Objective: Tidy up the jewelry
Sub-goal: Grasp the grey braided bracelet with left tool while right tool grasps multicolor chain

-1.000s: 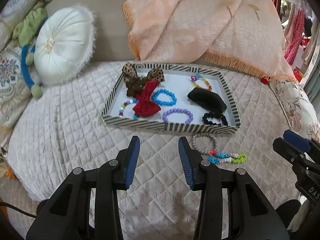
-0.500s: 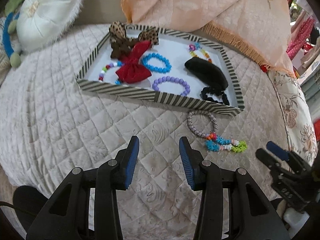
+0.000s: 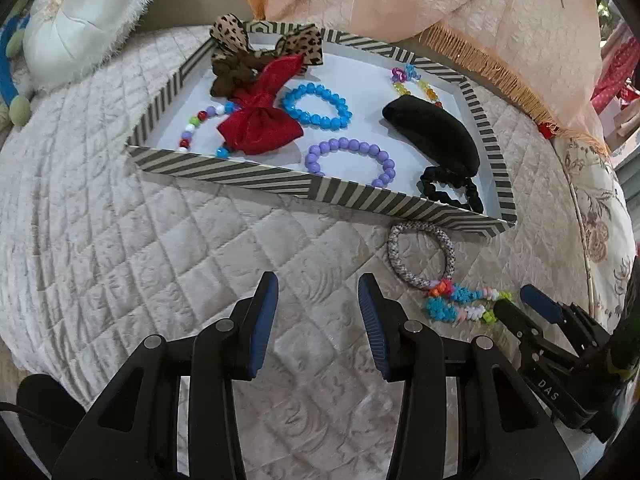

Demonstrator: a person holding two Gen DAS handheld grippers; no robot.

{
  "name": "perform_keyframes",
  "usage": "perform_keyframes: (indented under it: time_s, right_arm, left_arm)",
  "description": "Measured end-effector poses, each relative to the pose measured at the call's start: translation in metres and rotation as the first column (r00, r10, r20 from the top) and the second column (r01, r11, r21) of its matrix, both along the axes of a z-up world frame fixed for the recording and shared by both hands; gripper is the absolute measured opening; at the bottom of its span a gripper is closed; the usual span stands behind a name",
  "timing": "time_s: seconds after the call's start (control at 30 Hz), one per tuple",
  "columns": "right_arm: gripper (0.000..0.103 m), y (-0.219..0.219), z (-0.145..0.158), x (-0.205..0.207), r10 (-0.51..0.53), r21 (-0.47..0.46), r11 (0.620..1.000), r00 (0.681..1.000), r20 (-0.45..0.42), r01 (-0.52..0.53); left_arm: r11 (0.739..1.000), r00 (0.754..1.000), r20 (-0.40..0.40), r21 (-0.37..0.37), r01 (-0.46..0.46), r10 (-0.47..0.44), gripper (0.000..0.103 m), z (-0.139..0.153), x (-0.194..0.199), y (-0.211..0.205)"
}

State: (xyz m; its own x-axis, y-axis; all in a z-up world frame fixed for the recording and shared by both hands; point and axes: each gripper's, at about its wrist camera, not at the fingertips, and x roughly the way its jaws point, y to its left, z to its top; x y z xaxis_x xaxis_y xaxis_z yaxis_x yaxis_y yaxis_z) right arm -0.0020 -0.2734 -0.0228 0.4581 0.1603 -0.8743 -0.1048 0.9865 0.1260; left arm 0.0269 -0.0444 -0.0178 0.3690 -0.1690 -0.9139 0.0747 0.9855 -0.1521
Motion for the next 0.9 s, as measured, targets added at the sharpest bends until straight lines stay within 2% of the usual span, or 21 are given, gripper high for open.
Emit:
perform_keyframes:
  time_s: [0.17,0.27,0.3,0.33,0.5,0.6,0.73,0.77,0.8,0.83,0.9]
  right_arm:
    - [0.047,0.021,0.0,-0.003,0.102,-0.095,0.991,0.994,0.033,-0.099]
    - [0.032,0.01,-0.002,0.002,0.088,-0.078,0.993,0.996,0.032,-0.085]
    - [0.021,0.006,0.0,0.003,0.083,-0.092,0.993,0.996,0.034,-0.08]
    - [0.019,0.001,0.001,0.002,0.076,-0.095,0.993,0.997,0.033,-0.073]
    - [0.018,-0.018,0.001,-0.002,0.06,-0.038,0.998,0.998,0.006,-0.059]
    - [0.019,-0.02,-0.001,-0.002,0.054,-0.013,0.998,0.998,0.016,-0.054]
    - [0.02,-0.019,-0.005,0.0,0.048,0.026,0.998,0.998,0.043,-0.049]
    - [0.02,-0.02,-0.005,0.001,0.044,0.038,0.998,0.998,0.049,-0.046]
    - [0.019,-0.02,-0.006,0.001,0.042,0.046,0.998,0.998,0.054,-0.044]
    - [0.013,-0.022,-0.005,0.001,0.037,0.061,0.997,0.998,0.058,-0.04]
    - [0.013,-0.024,-0.002,0.001,0.032,0.094,0.995,0.998,0.059,-0.038]
  left_arm:
    - [1.0,1.0,-0.004,-0.003,0.021,-0.021,0.041,-0.004,0.005,-0.013]
    - [1.0,1.0,-0.018,0.005,0.025,-0.025,0.042,-0.009,0.013,-0.022]
    - [1.0,0.999,-0.019,0.006,0.028,-0.028,0.042,-0.01,0.015,-0.024]
    - [0.999,0.999,-0.019,0.011,0.03,-0.03,0.043,-0.011,0.017,-0.027]
    - [0.999,0.999,-0.024,0.016,0.041,-0.041,0.045,-0.02,0.028,-0.043]
    - [0.998,0.998,-0.035,0.049,0.047,-0.045,0.046,-0.03,0.035,-0.054]
    - [0.995,0.999,-0.008,0.085,0.054,-0.053,0.046,-0.032,0.036,-0.061]
    - [0.995,0.999,-0.008,0.078,0.054,-0.054,0.044,-0.033,0.037,-0.06]
    - [0.996,0.999,-0.003,0.068,0.052,-0.052,0.038,-0.033,0.038,-0.059]
    - [0.997,0.999,0.008,0.064,0.05,-0.051,0.016,-0.032,0.038,-0.057]
    - [0.996,0.998,0.007,0.062,0.059,-0.06,0.011,-0.032,0.04,-0.054]
